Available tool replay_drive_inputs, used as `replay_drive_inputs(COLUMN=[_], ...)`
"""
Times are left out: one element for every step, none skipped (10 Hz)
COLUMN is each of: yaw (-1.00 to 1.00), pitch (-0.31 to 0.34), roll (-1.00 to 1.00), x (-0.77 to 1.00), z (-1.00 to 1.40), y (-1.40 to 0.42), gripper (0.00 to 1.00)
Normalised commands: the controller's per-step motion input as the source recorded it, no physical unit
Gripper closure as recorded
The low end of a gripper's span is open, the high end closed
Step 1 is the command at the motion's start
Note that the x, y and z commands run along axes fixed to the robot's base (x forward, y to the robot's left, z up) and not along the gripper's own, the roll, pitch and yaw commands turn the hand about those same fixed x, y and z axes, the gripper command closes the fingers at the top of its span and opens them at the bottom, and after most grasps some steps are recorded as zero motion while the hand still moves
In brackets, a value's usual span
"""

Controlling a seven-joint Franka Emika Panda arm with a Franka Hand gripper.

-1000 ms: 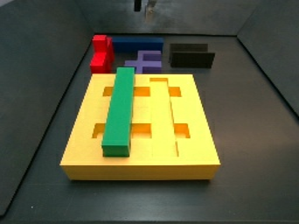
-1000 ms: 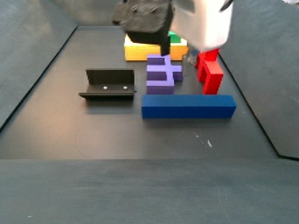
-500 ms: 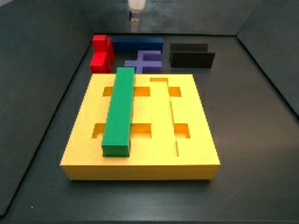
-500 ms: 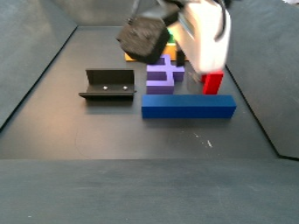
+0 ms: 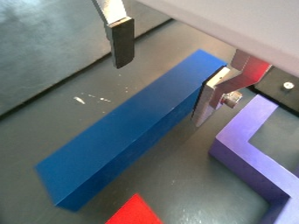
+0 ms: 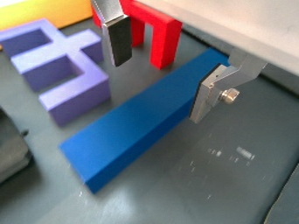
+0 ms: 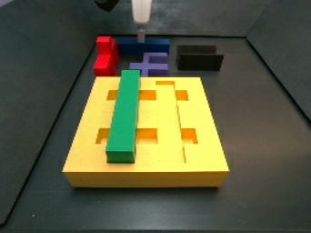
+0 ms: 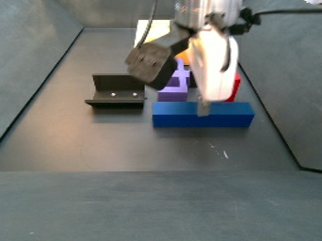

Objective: Pick up the blue object. Move up. Move to above the board. Insert the blue object.
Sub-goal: Pick up the blue object.

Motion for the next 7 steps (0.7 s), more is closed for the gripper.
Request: replay_drive_inputs(yaw=[-0.03, -0.11, -0.09, -0.08, -0.04, 0.00, 0.02], pitch=[0.044, 0.051, 0.039, 0.000, 0.000, 0.000, 0.000], roll=[-0.07, -0.13, -0.17, -0.19, -0.16, -0.14, -0.05], x=[-0.09, -0.23, -0.19, 0.00, 0.00, -0.05, 0.00], z=[-0.30, -0.23, -0.21, -0.19, -0.23, -0.28, -0.27], y=[0.20, 0.16, 0.16, 0.10, 0.05, 0.00, 0.00], gripper=[0.00, 0.00, 0.00, 0.00, 0.00, 0.00, 0.00])
